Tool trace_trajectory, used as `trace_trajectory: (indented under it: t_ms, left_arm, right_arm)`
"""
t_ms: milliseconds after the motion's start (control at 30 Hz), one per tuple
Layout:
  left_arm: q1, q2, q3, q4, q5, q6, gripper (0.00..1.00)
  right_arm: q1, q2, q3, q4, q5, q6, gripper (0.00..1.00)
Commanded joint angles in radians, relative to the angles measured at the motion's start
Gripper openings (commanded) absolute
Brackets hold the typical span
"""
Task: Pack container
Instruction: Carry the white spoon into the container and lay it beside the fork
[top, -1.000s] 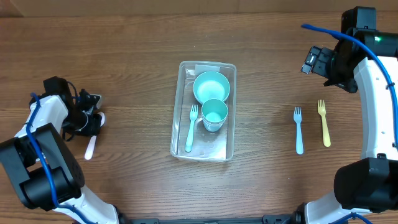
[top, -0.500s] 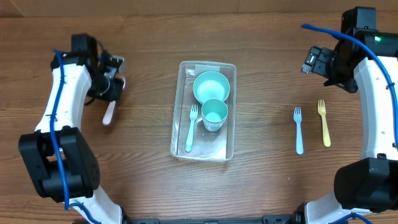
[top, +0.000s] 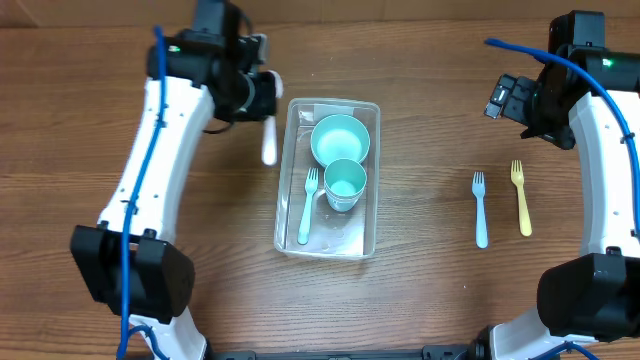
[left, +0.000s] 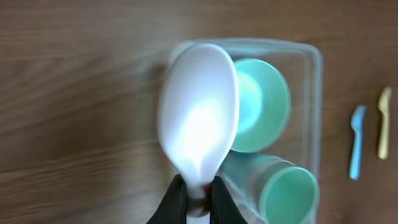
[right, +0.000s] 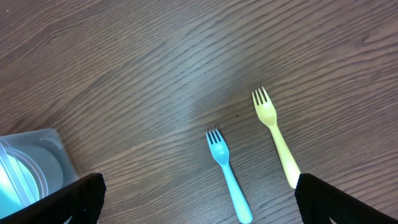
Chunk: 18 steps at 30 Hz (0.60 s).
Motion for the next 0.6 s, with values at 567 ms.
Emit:
trace_trajectory:
  t_ms: [567]
  left_arm:
    - [-0.248,0.002,-0.121,-0.083,-0.2,-0.269,0.07]
  right_arm:
    - [0.0,-0.023,0.021,0.006,0.006,0.004,1.0]
